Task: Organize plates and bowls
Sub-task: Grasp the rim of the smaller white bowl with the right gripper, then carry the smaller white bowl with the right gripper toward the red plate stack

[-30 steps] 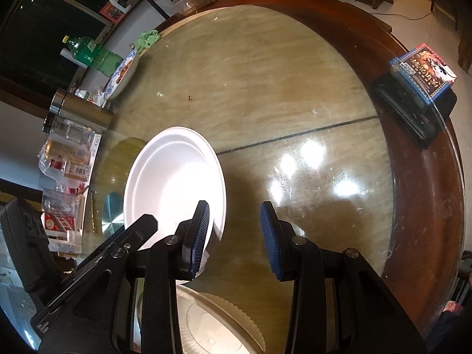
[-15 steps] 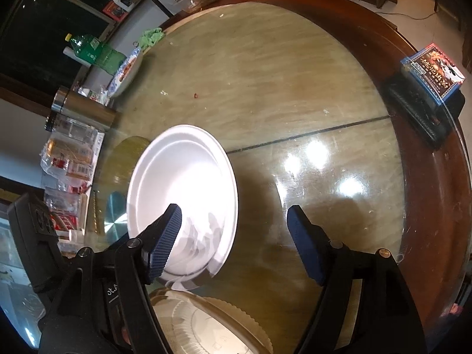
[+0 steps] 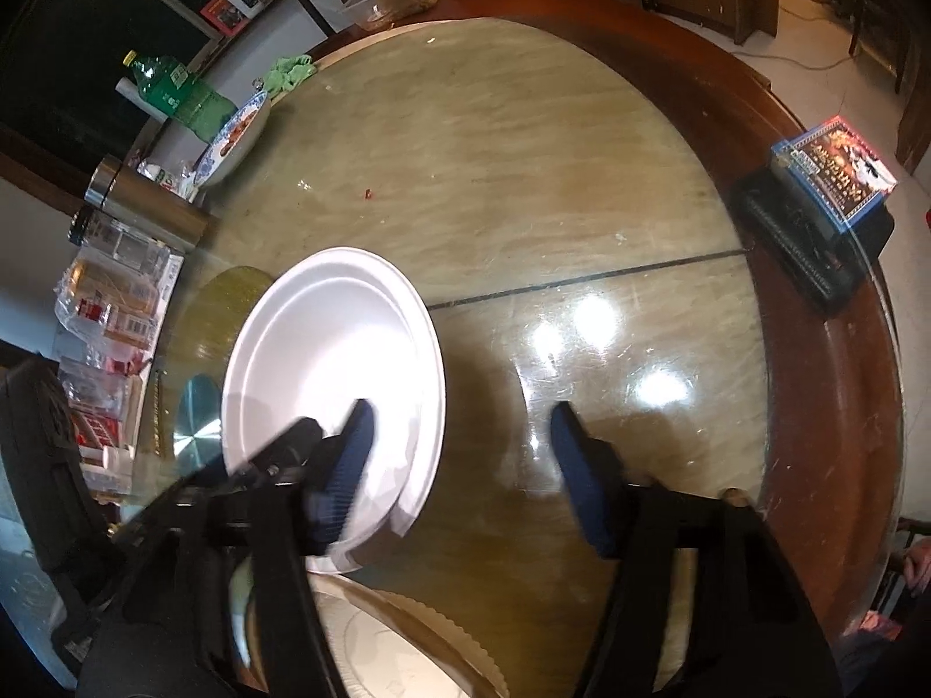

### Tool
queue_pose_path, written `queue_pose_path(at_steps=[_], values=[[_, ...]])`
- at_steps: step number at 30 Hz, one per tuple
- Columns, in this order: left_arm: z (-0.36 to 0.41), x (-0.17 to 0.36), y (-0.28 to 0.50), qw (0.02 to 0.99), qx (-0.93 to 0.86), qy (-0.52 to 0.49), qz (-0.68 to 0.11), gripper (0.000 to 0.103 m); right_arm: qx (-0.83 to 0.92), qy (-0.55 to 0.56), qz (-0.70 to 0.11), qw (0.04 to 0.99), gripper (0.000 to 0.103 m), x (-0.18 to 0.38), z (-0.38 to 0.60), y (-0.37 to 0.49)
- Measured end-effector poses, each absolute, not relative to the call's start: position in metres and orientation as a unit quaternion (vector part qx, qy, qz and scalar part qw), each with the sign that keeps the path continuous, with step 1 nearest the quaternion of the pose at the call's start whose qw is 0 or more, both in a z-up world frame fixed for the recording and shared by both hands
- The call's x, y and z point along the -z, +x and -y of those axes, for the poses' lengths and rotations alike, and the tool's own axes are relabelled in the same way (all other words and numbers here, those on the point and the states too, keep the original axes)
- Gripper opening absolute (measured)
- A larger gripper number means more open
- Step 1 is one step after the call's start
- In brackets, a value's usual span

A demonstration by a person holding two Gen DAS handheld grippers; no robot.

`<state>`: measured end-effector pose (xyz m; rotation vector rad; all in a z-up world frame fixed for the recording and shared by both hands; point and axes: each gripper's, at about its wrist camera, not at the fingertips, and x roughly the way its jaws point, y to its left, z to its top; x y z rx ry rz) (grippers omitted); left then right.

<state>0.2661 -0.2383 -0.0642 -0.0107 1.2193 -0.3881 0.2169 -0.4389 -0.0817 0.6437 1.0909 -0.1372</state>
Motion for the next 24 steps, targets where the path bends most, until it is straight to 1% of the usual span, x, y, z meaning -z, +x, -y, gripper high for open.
queue_pose_path(at_steps=[2,4,6,8,11,17,24], values=[[0.236,0.064,0.267,0.801,0.179,-0.003,-0.571,0.032,0.066,0.294,-0.509,0.806,0.035,0.081,0.439,0.216],[0.233,0.064,0.267,0.800,0.185,-0.005,-0.571,0.030,0.061,0.290,-0.510,0.808,0.029,0.081,0.436,0.216],[0.234,0.062,0.265,0.800,0.188,0.000,-0.570,0.020,0.051,0.286,-0.510,0.810,0.019,0.078,0.431,0.217],[0.236,0.060,0.262,0.804,0.190,0.011,-0.564,0.016,0.051,0.278,-0.509,0.813,0.013,0.075,0.425,0.216],[0.232,0.055,0.260,0.812,0.184,0.016,-0.554,0.015,0.048,0.274,-0.505,0.817,0.011,0.072,0.421,0.214],[0.217,0.047,0.259,0.818,0.180,0.010,-0.546,0.014,0.032,0.272,-0.494,0.825,0.011,0.062,0.409,0.212],[0.191,0.026,0.250,0.840,0.165,0.013,-0.517,0.015,0.010,0.258,-0.479,0.839,0.011,0.043,0.384,0.211]])
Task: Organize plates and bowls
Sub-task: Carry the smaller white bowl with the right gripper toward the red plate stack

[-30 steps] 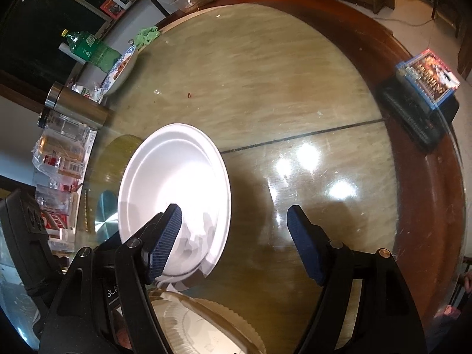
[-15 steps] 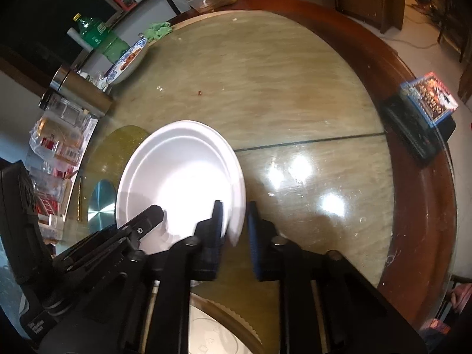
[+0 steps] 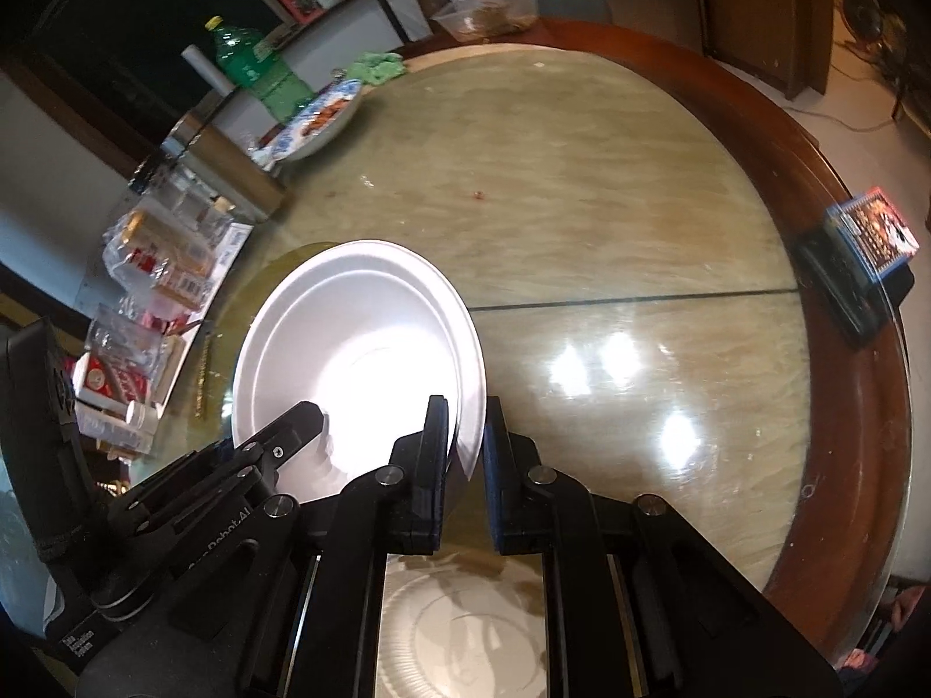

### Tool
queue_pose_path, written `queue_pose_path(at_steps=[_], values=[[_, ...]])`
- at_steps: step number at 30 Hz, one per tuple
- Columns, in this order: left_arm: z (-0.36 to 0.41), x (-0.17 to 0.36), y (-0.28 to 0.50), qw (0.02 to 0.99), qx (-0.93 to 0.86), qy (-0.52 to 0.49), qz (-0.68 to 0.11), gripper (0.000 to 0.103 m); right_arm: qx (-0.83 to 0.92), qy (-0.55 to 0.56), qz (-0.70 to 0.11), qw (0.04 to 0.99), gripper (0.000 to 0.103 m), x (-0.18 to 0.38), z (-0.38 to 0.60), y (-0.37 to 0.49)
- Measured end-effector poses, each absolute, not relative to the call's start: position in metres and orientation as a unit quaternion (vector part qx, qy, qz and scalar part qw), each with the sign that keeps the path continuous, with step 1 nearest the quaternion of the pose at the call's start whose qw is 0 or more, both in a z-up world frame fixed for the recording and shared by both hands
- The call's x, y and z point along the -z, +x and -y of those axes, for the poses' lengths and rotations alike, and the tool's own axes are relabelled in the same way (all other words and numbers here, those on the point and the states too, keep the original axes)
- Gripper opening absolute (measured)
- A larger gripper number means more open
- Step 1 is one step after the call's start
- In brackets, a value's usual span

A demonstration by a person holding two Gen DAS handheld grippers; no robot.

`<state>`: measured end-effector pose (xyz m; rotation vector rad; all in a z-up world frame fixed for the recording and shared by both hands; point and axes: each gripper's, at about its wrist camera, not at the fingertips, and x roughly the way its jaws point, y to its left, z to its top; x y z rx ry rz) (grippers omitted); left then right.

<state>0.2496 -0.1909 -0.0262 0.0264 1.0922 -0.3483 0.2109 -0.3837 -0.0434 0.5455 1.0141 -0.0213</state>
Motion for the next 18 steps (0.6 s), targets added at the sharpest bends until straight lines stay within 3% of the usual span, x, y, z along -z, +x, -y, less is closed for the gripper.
queue_pose_path(at_steps=[18], values=[[0.121,-0.004,0.182,0.885,0.097,0.021,-0.454,0.015,-0.066,0.228,-0.453,0.859,0.011,0.016,0.298,0.157]])
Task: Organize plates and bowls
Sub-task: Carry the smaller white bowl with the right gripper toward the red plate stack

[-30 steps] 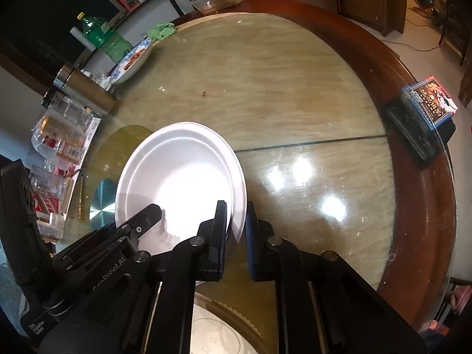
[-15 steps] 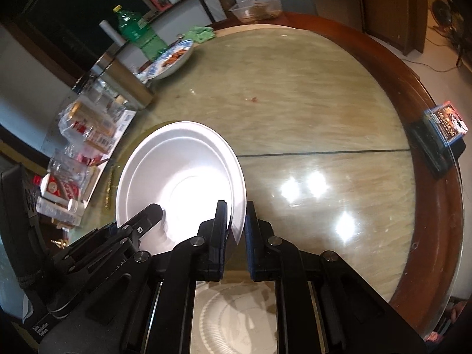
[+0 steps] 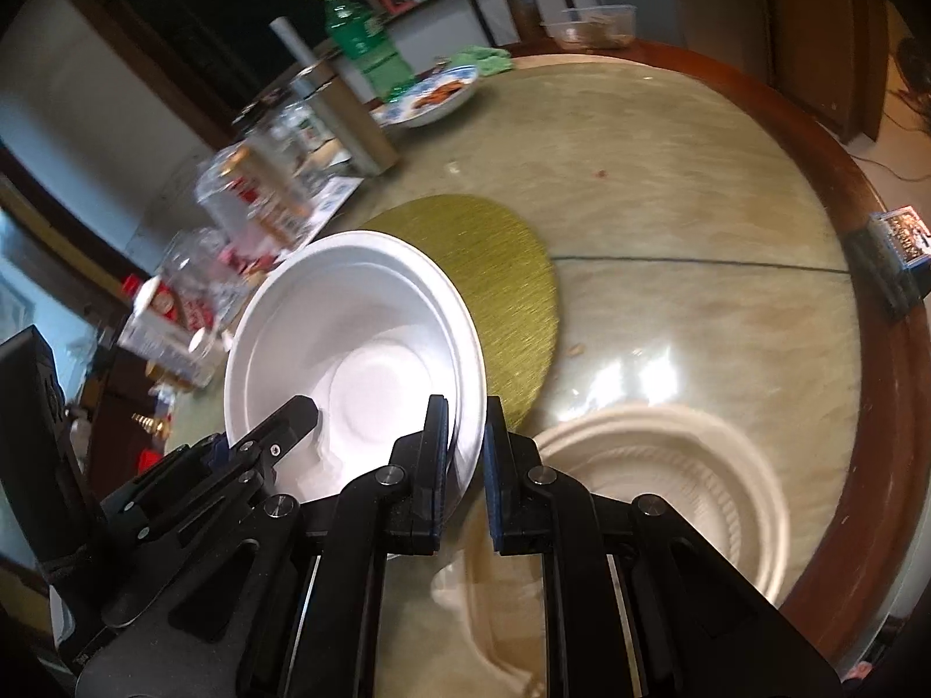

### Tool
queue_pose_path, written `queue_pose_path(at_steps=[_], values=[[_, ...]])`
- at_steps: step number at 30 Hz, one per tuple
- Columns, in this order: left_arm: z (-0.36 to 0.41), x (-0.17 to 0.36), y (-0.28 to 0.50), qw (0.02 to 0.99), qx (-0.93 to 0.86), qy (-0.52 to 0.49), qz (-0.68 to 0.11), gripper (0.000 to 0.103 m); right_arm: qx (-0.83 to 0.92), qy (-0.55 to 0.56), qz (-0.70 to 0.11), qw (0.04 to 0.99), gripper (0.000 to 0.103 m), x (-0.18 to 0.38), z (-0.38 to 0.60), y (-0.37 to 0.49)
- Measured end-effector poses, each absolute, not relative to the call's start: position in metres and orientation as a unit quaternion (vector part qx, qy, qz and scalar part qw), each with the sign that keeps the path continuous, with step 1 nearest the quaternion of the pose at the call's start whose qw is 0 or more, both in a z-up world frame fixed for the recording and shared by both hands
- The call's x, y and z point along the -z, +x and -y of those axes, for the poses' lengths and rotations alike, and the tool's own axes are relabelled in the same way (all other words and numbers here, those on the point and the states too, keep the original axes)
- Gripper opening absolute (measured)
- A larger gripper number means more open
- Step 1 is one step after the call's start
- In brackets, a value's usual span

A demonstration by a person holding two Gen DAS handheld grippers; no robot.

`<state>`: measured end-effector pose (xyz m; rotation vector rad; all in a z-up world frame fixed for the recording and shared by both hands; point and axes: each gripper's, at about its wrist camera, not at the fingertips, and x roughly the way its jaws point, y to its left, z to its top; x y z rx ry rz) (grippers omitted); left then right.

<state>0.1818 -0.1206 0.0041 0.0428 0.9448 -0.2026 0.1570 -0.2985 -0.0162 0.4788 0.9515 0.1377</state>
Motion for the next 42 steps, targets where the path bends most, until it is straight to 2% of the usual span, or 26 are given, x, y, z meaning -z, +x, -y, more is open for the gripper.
queue_pose_path(at_steps=[25,42], values=[[-0.011,0.015,0.055,0.891,0.042,-0.029,-0.450,0.016,-0.123,0.164,-0.467,0.860,0.011,0.034,0.157,0.052],[-0.092,0.002,0.013,0.909,0.006,-0.084,-0.408,0.016,-0.171,0.102,-0.443,0.874,0.011,0.009,0.069,0.030]])
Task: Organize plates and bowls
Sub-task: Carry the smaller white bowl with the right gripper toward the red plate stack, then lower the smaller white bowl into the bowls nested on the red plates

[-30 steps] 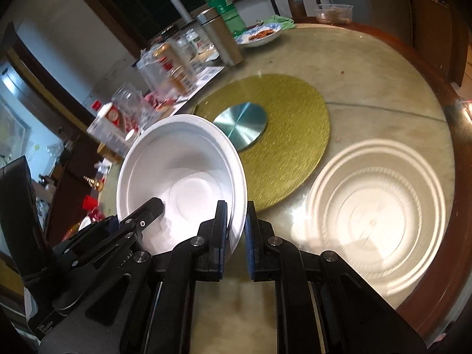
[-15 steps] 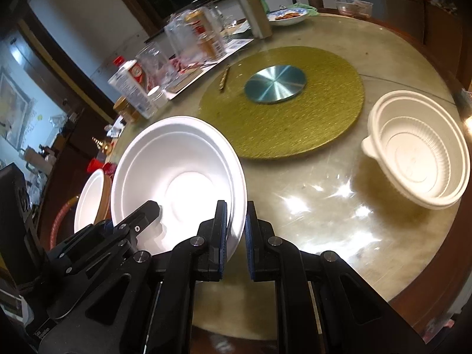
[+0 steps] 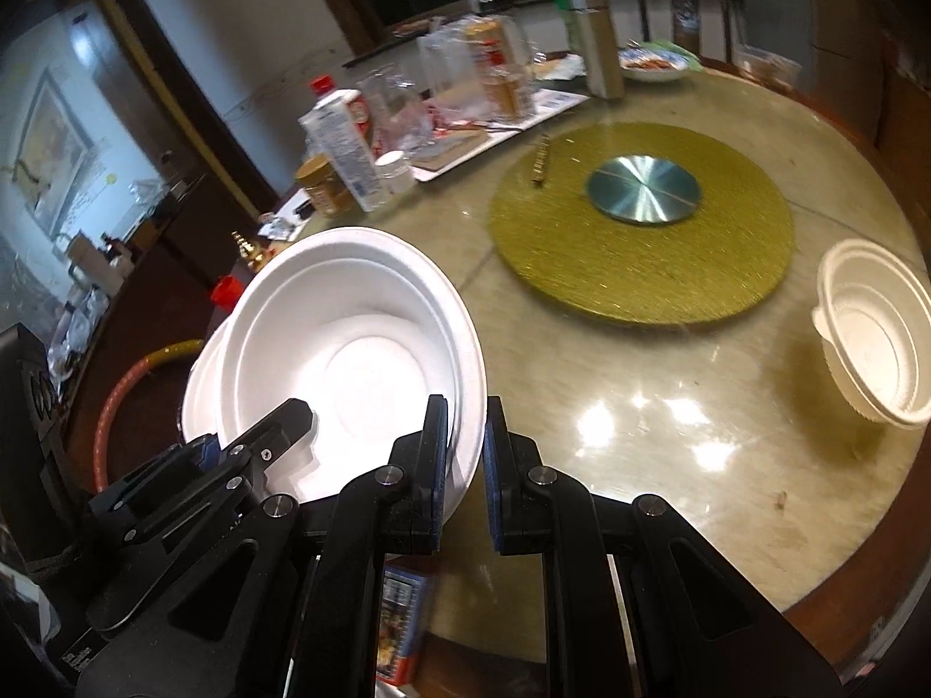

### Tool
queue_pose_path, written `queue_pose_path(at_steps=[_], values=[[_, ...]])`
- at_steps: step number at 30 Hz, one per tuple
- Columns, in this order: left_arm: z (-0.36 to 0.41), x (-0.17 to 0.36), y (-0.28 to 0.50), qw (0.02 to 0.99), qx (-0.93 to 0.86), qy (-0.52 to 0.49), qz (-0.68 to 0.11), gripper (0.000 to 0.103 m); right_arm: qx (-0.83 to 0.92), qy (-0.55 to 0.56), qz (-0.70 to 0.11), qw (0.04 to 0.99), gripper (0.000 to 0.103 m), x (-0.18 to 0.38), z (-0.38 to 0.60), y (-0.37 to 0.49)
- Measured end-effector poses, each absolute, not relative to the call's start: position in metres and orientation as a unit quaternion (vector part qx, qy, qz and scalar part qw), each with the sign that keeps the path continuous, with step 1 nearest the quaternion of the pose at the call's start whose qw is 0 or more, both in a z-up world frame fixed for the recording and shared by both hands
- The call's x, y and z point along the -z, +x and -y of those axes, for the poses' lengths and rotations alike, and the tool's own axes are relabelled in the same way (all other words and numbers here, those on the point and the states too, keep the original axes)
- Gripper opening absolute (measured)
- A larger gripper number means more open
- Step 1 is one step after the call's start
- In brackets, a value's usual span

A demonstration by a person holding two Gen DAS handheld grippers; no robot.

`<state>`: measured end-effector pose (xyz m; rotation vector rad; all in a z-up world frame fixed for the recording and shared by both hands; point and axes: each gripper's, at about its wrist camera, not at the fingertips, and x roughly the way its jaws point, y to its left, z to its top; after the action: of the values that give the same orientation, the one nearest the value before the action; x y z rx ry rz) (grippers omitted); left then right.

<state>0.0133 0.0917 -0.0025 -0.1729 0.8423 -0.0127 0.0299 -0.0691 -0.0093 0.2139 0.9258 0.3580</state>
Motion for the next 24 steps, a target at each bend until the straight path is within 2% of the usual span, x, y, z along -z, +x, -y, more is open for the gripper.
queue_pose_path(at_steps=[24], values=[[-0.187,-0.008,-0.023,0.910,-0.108,-0.127,-0.381,0.016,-0.268,0.047,-0.428,0.862,0.011,-0.006,-0.041,0.030]])
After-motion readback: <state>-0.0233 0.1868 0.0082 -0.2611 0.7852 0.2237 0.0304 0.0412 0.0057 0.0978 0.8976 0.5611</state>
